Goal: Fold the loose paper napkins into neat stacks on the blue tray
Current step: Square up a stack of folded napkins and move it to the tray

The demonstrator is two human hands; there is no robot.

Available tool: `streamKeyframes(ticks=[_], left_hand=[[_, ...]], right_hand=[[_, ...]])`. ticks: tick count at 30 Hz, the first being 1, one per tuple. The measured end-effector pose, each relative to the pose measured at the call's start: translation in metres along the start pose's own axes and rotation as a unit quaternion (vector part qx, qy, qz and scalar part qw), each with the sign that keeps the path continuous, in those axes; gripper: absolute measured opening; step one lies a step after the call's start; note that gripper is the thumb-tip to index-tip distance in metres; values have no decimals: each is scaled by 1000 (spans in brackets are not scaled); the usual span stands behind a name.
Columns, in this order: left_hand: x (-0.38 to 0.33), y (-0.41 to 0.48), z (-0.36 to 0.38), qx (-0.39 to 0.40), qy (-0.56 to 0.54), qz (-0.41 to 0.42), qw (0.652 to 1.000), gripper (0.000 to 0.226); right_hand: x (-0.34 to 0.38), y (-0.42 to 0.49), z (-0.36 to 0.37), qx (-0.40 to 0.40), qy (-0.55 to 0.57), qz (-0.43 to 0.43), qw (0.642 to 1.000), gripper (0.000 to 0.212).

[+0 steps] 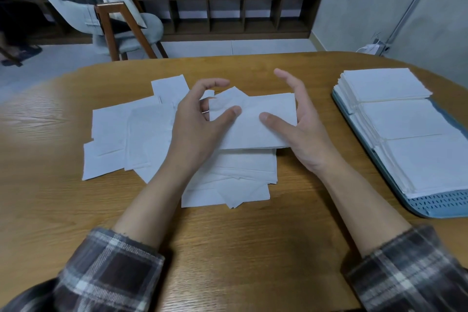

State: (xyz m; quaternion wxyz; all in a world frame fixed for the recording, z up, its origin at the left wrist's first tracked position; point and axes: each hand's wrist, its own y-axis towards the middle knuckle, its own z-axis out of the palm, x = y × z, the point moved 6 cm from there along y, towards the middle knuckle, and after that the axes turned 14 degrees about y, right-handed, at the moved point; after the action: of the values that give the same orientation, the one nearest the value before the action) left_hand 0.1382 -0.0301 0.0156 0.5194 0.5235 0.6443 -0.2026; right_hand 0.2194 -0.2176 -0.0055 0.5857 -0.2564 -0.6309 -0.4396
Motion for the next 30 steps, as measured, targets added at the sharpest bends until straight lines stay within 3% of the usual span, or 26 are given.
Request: streamKeyframes(ticks=[5,7,9,11,13,17,20,23,25,27,30], left_hand=[[3,1,0,-23,51,9,998,36],[6,3,-3,-36,71,1,997,36],[9,3,0,2,27,-29,999,35],[7,1,3,34,-17,-38,999,31],[3,1,0,2,22,-1,1000,25],[11,3,2,-14,93,22,995,25],[6,0,2,-14,101,36,994,31],[-2,-5,10,21,168,93,981,48],[-9,-9,18,45,268,185,944,53],[-7,-15,33,137,304,218,917,44],[4,-25,51,276,317,185,888,38]], right_hand=[[1,2,-3,-16,-26,-23,999,71],[0,2,-4,-15,43,-13,999,70],[0,1,-6,-18,114,8,993,68],[1,1,-9,-26,83,5,996,65],[1,2,-7,-15,18,-3,1000,61],[1,1,0,39,90,35,995,38],[-3,1,-5,12,9,34,999,27],[-7,2,-15,-60,-37,20,997,27],[-7,3,-22,-103,-53,14,993,29],[-6,4,-28,-123,-63,11,990,31],[-7,4,-29,-129,-73,11,989,32]])
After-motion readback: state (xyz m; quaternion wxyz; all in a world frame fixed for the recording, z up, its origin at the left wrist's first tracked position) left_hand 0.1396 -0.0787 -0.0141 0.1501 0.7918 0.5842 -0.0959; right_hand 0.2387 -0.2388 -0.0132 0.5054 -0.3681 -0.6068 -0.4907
